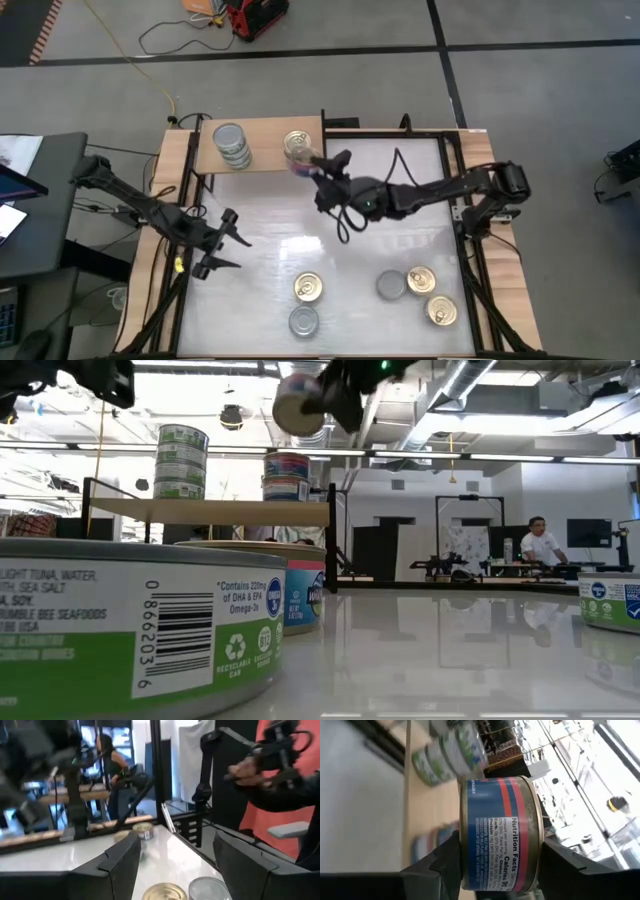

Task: Stack canned seafood by type on shelf
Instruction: Stack the blue-pink tuna can on top of the other blue-pink tuna cans on the shelf

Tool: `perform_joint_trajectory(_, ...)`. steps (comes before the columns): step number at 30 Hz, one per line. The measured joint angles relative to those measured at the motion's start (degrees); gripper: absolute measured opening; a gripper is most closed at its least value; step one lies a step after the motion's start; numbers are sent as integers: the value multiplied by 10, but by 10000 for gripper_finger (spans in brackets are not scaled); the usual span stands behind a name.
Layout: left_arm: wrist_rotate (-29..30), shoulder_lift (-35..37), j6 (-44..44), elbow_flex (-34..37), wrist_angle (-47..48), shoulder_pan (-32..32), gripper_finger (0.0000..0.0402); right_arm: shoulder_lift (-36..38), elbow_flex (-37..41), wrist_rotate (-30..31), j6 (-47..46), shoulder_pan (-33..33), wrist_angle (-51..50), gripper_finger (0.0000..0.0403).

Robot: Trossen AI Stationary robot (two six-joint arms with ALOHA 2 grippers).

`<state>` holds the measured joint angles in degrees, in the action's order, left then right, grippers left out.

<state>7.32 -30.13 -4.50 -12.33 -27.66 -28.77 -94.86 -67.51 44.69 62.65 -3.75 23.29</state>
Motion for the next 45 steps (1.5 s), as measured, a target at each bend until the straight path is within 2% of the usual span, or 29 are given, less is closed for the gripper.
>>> perform_joint_trajectory(4,-2,33,-30,4,19,0,240,-1,0,-30,61,45,2,231)
perform_joint_trajectory(10,77,60,-64,4,62,0,240,-1,0,-89,135,99,1,229)
perform_joint_trajectory(13,106,63,-72,4,61,0,240,-1,0,-107,164,109,7,231)
perform_joint_trajectory(19,115,63,-76,4,40,0,240,-1,0,-169,210,121,9,232)
perform_joint_trajectory(22,140,63,-80,3,30,0,240,-1,0,-181,228,125,12,232)
perform_joint_trajectory(28,227,63,-82,-7,28,0,240,-1,0,-184,232,133,-11,233)
perform_joint_trajectory(38,263,63,-79,-28,50,0,240,-1,-67,-201,152,140,-132,272)
perform_joint_trajectory(45,265,63,-78,-31,63,0,240,-1,-76,-212,149,141,-150,302)
